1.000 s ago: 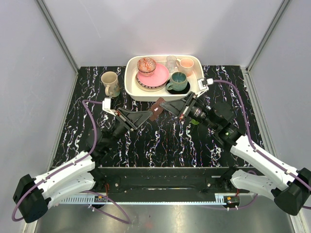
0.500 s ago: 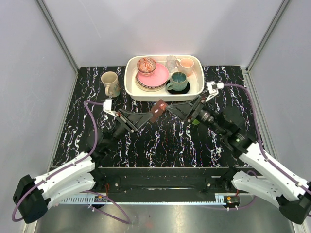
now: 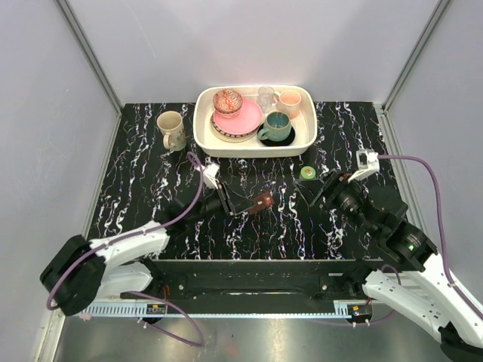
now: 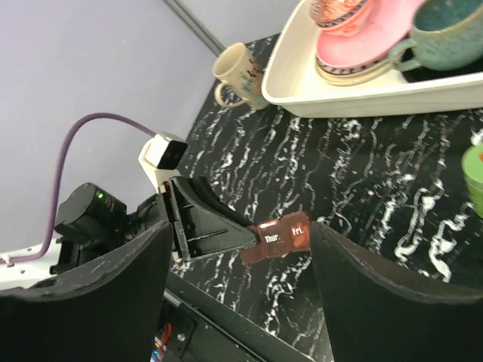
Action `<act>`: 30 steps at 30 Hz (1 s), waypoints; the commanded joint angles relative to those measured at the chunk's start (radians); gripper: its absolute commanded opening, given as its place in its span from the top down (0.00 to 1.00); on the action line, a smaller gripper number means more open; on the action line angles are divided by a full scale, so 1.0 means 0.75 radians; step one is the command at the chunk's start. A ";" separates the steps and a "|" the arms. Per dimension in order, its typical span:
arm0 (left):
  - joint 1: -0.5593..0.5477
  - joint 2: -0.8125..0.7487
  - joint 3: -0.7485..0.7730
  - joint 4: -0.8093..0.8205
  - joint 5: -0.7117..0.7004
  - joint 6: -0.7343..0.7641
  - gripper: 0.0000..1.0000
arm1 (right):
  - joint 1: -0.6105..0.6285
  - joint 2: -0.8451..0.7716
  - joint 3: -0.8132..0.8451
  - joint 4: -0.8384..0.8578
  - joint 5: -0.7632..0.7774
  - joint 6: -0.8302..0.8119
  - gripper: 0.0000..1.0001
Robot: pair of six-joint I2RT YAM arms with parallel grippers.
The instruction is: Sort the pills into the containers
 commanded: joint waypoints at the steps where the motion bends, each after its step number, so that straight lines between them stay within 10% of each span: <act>1: 0.059 0.216 0.012 0.242 0.196 0.097 1.00 | 0.000 -0.064 0.004 -0.148 0.115 -0.034 0.22; 10: 0.115 0.793 0.063 0.787 0.390 -0.055 0.91 | 0.000 -0.128 -0.019 -0.226 0.125 -0.003 0.21; 30: 0.131 0.920 0.221 0.331 0.227 0.133 0.57 | 0.000 -0.155 -0.040 -0.265 0.129 -0.025 0.20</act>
